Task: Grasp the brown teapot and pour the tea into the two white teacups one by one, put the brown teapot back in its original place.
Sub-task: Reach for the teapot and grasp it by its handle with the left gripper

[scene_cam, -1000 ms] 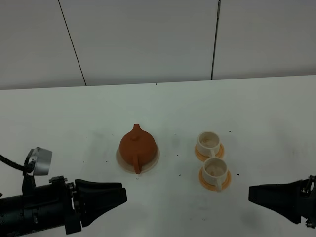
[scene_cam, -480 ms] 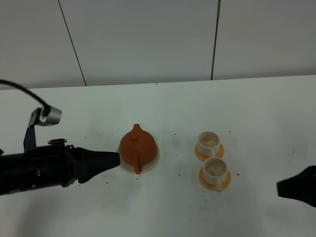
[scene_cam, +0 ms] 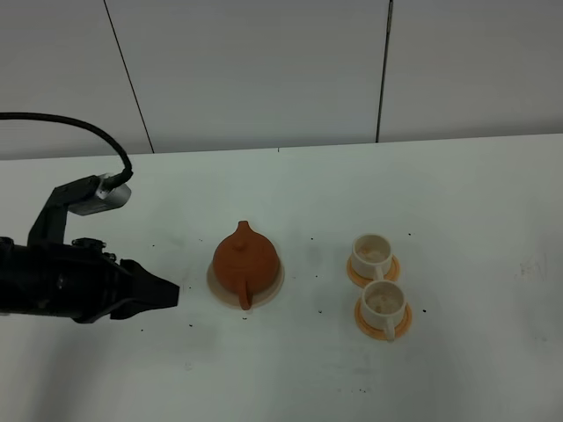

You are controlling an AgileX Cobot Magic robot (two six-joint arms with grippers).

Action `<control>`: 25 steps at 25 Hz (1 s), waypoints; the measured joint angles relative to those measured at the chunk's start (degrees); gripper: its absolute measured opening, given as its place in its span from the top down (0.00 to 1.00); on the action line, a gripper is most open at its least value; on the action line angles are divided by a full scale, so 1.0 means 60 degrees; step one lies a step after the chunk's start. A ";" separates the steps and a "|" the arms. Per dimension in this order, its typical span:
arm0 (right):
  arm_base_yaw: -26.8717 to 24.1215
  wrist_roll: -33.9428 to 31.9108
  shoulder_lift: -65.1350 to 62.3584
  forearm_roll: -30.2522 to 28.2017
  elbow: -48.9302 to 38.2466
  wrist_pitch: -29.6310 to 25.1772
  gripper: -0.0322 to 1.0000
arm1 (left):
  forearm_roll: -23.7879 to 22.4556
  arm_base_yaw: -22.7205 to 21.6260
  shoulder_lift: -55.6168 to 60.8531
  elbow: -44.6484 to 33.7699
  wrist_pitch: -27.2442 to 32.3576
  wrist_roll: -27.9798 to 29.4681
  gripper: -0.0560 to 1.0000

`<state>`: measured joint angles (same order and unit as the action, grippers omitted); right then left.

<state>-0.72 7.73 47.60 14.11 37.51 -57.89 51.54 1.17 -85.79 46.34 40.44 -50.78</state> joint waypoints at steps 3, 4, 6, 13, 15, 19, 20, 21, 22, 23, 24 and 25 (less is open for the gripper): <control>0.0000 -0.0637 -0.1016 -0.0773 -0.0025 -0.0566 0.62 | -0.1173 0.0000 0.0000 0.0405 -0.0002 0.1127 0.62; 0.0000 -0.0718 -0.1370 -0.0872 -0.0091 -0.0685 0.62 | -0.1460 0.0000 0.0000 0.0509 -0.0002 0.1399 0.62; 0.0000 -0.0802 -0.2009 -0.0937 -0.0282 -0.0932 0.62 | -0.1950 0.0000 0.0000 0.0703 0.0040 0.1934 0.62; 0.0000 -0.0714 -0.4176 -0.0973 -0.1102 -0.0798 0.62 | -0.2339 0.0094 0.0000 0.1196 0.0240 0.2467 0.62; 0.0000 -0.0578 -0.4767 -0.0932 -0.1428 -0.0660 0.62 | -0.2350 0.0276 0.0000 0.1217 0.0231 0.2475 0.62; 0.0000 -0.0480 -0.5734 -0.0875 -0.1498 -0.0596 0.62 | -0.2411 0.0768 0.0000 0.1217 0.0152 0.2487 0.62; 0.0000 -0.0480 -0.5918 -0.0875 -0.1550 -0.0596 0.62 | -0.2420 0.0882 0.0000 0.1217 0.0110 0.2487 0.62; 0.0000 -0.0480 -0.6123 -0.0875 -0.1569 -0.0596 0.62 | -0.2420 0.0989 0.0000 0.1217 0.0088 0.2487 0.62; 0.0000 -0.0490 -0.6316 -0.0887 -0.1579 -0.0596 0.62 | -0.2428 0.1088 0.0000 0.1217 0.0080 0.2487 0.62; 0.0000 -0.0536 -0.6475 -0.0913 -0.1579 -0.0596 0.62 | -0.2438 0.1185 0.0000 0.1217 0.0068 0.2495 0.62; 0.0000 -0.0622 -0.6646 -0.0951 -0.1579 -0.0596 0.62 | -0.2438 0.1265 0.0000 0.1217 0.0068 0.2495 0.62; 0.0000 -0.0755 -0.6799 -0.1048 -0.1579 -0.0596 0.62 | -0.2448 0.1357 0.0000 0.1217 0.0087 0.2495 0.62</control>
<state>-0.72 3.20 6.80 7.82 28.03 -61.47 36.86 9.31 -85.79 53.64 40.97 -35.81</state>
